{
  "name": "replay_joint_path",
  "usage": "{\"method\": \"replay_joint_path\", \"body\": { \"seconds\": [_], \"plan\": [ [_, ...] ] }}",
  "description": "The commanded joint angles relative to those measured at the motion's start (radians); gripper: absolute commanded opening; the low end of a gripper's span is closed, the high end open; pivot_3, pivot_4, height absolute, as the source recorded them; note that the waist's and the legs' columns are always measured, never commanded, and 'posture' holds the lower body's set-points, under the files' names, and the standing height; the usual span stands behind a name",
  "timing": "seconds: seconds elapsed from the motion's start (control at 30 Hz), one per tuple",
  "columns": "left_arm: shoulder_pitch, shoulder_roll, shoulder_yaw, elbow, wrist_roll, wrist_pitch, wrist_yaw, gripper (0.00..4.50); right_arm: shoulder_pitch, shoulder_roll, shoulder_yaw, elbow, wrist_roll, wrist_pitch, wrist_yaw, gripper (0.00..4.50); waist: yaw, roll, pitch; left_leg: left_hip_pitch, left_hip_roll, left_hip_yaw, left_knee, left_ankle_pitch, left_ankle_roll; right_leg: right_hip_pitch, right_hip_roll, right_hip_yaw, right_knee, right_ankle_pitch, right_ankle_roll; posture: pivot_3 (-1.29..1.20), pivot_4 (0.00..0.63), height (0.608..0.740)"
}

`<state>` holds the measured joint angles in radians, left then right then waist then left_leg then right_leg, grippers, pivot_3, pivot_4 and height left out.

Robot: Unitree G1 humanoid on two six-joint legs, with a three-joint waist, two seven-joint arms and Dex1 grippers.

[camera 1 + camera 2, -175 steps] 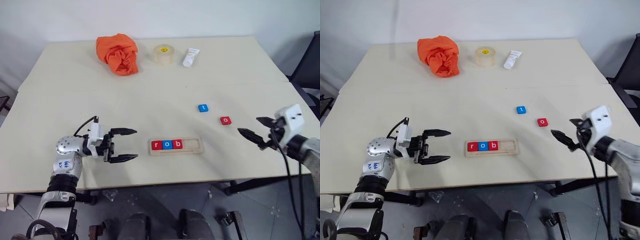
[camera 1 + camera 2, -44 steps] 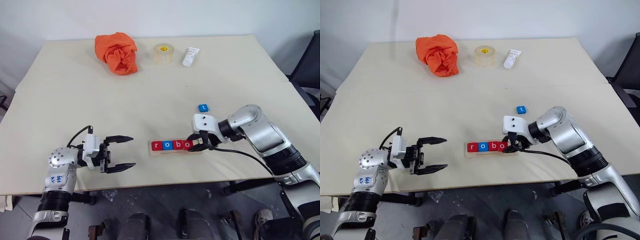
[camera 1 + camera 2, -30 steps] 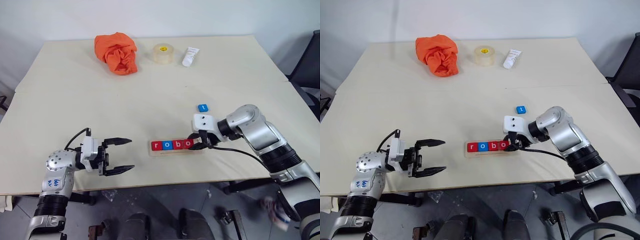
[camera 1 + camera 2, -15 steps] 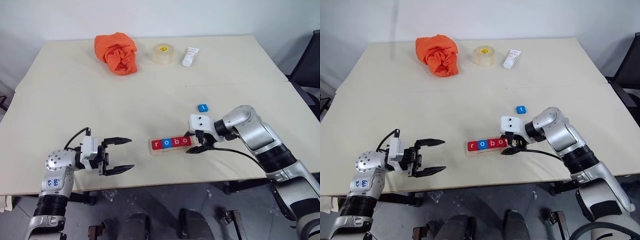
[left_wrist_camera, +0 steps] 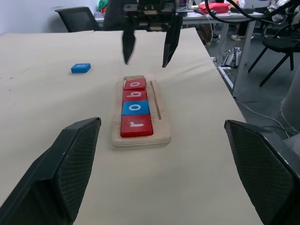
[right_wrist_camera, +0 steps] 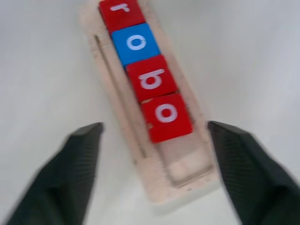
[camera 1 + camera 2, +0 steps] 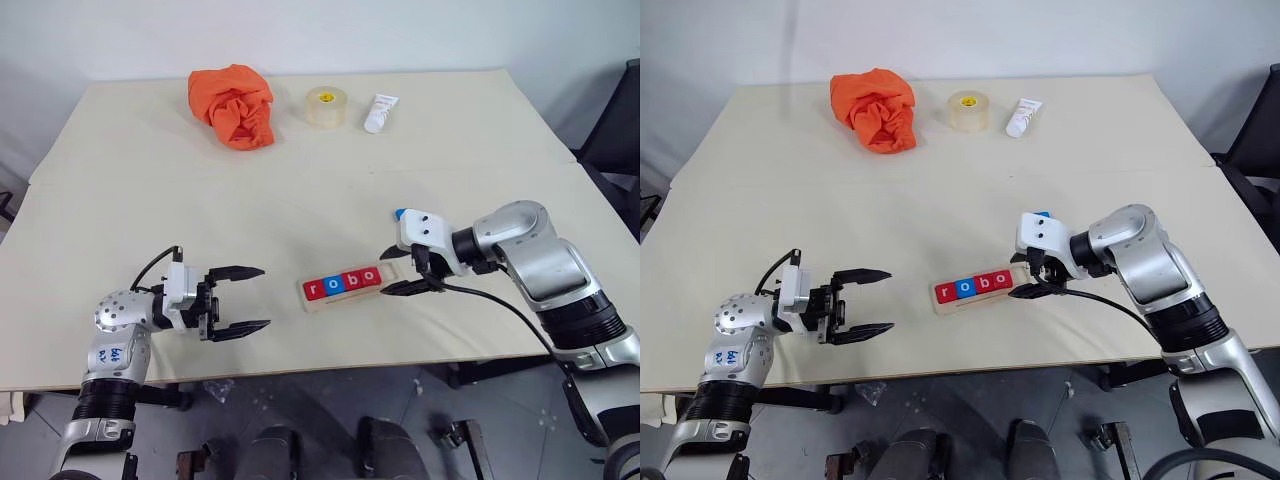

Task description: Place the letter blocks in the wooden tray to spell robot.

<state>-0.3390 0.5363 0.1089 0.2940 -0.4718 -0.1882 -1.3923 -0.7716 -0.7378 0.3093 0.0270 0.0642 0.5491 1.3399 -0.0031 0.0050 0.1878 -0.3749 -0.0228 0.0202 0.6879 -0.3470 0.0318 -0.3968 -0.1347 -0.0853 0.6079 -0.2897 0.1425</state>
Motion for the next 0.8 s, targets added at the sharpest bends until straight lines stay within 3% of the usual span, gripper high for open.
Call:
{"method": "replay_joint_path", "body": {
  "seconds": [0.03,0.23,0.8],
  "plan": [
    [-0.012,0.000,0.003,0.002,-0.007,-0.016,-0.011,4.50,0.001,-0.011,-0.019,-0.022,0.012,-0.004,-0.012,2.11,0.000,0.000,0.000,0.000,0.000,0.000,0.000,0.000,0.000,0.000,0.000,0.000,0.000,0.000,0.000,0.00,0.150,0.740],
    [-0.001,0.002,0.005,-0.013,-0.009,-0.011,-0.010,4.50,0.003,0.011,0.011,0.022,-0.001,-0.031,-0.020,0.03,-0.001,0.000,0.000,0.000,0.000,0.000,0.000,0.000,0.000,0.000,0.000,0.000,0.000,0.000,0.000,0.00,0.150,0.740],
    [0.057,0.017,0.023,-0.071,-0.016,0.001,0.016,4.50,-0.033,0.065,0.046,0.159,-0.036,-0.132,-0.026,0.03,-0.002,0.000,0.000,0.000,0.000,0.000,0.000,0.000,0.000,0.000,0.000,0.000,0.000,0.000,0.000,0.00,0.150,0.740]
  ]
}}
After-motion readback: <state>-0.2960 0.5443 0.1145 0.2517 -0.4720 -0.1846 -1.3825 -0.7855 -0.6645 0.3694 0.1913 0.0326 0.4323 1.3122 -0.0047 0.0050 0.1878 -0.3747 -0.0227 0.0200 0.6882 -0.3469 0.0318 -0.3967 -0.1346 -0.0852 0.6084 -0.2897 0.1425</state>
